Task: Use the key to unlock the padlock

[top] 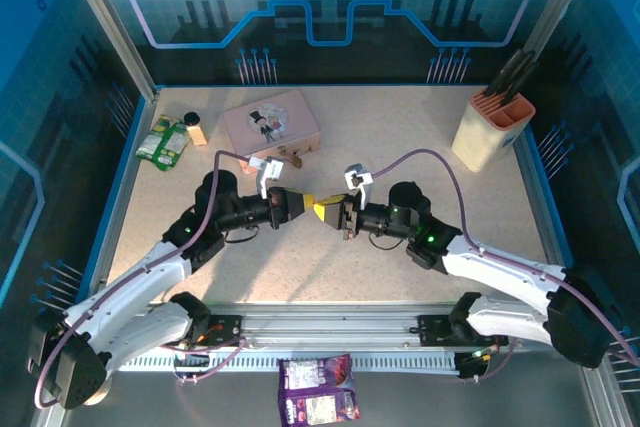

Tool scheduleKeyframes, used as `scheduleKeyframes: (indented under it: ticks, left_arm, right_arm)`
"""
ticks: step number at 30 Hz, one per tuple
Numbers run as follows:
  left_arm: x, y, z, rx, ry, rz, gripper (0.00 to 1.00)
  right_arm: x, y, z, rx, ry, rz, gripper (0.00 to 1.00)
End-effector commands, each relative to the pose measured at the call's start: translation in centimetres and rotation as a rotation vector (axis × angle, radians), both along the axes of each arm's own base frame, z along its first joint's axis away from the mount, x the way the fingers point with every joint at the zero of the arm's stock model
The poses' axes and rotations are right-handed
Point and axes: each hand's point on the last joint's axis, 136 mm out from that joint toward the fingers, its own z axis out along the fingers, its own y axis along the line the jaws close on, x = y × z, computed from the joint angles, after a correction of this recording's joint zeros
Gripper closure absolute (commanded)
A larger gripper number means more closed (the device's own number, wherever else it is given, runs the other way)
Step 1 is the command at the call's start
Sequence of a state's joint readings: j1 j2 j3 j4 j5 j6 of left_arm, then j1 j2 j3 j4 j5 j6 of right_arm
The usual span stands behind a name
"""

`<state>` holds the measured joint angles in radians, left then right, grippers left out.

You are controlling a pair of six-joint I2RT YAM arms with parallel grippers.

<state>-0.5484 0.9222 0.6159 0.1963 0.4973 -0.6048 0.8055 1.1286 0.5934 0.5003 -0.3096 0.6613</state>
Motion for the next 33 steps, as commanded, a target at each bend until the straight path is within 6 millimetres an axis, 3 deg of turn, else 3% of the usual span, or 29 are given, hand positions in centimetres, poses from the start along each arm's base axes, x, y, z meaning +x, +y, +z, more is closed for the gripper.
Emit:
scheduleKeyframes:
  ticks: [1, 13, 23, 28, 29, 31, 33]
  left_arm:
    - [-0.1, -0.5, 1.3, -0.117, 0.015, 0.015, 1.00]
    - [0.3, 0.0, 1.1, -0.165, 0.046, 0.077, 1.00]
    - [0.8, 0.5, 0.7, -0.169, 0.053, 0.125, 1.00]
    - [1.4, 0.8, 0.0, -0.125, 0.057, 0.163, 1.00]
    - [1.7, 1.1, -0.4, -0.091, 0.058, 0.184, 0.93]
    - [2.4, 2.0, -1.3, -0.016, 0.061, 0.250, 0.63]
    - [3.3, 3.5, -2.3, 0.078, 0.071, 0.344, 0.43]
  right_arm:
    - [-0.3, 0.5, 3.8, 0.175, -0.017, 0.048, 0.89]
    - [0.4, -0.2, 4.1, 0.235, -0.025, -0.010, 0.85]
    - [1.2, -0.6, 3.4, 0.219, -0.002, -0.064, 0.97]
    - [2.2, -1.2, 1.5, 0.114, 0.042, -0.142, 1.00]
    - [2.5, -1.6, 1.0, 0.068, 0.050, -0.172, 1.00]
    - [3.0, -2.5, 0.0, -0.025, 0.062, -0.226, 1.00]
    - [3.3, -3.8, -1.2, -0.108, 0.080, -0.273, 1.00]
